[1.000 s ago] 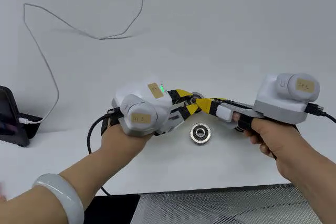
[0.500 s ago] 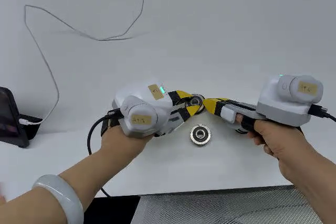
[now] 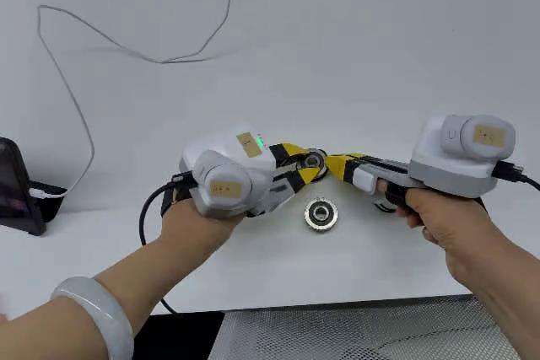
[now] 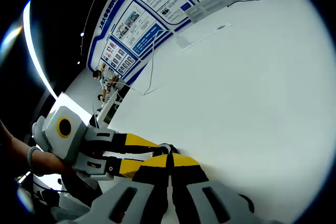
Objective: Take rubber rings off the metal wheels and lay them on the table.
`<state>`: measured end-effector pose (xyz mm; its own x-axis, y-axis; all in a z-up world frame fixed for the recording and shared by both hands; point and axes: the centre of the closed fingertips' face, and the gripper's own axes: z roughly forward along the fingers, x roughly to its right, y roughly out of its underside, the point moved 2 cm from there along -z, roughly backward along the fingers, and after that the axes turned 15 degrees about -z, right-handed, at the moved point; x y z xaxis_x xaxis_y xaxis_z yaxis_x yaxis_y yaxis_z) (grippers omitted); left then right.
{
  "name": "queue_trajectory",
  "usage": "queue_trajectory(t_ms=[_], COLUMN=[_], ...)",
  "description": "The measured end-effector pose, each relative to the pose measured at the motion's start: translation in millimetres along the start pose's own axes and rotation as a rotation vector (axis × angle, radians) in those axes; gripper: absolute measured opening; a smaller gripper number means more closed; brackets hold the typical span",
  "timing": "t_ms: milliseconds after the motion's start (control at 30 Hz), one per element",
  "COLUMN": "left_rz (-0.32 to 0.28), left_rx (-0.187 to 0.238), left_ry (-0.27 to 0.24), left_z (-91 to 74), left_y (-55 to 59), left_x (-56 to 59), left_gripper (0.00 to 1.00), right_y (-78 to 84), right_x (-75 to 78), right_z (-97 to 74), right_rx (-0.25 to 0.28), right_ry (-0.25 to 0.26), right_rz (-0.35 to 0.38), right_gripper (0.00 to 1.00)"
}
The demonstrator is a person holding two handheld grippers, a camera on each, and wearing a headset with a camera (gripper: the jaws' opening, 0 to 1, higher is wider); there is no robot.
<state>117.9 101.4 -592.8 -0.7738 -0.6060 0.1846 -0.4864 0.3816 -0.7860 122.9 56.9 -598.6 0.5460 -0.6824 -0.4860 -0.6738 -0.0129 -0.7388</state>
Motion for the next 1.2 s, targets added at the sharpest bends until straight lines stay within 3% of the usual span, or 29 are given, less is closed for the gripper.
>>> queue_trajectory(t_ms=[400, 967, 1200], left_rz=[-0.003, 0.0, 0.007], left_rx=[0.004, 0.004, 0.003], left_ry=[0.0, 0.003, 0.015], left_z=[-0.1, 0.3, 0.2], left_y=[0.3, 0.7, 0.0], left_x=[-0.6, -1.4, -0.8], left_gripper=[0.13, 0.13, 0.13], right_y=[-2.5, -8.6, -9.8], right_x=[-6.1, -26.6, -24.2], right_z=[0.3, -2.2, -3.2], right_rx=[0.008, 0.032, 0.04], right_ry=[-0.01, -0.082, -0.075], right_rz=[0.005, 0.026, 0.028], right_gripper=[0.01, 0.01, 0.01])
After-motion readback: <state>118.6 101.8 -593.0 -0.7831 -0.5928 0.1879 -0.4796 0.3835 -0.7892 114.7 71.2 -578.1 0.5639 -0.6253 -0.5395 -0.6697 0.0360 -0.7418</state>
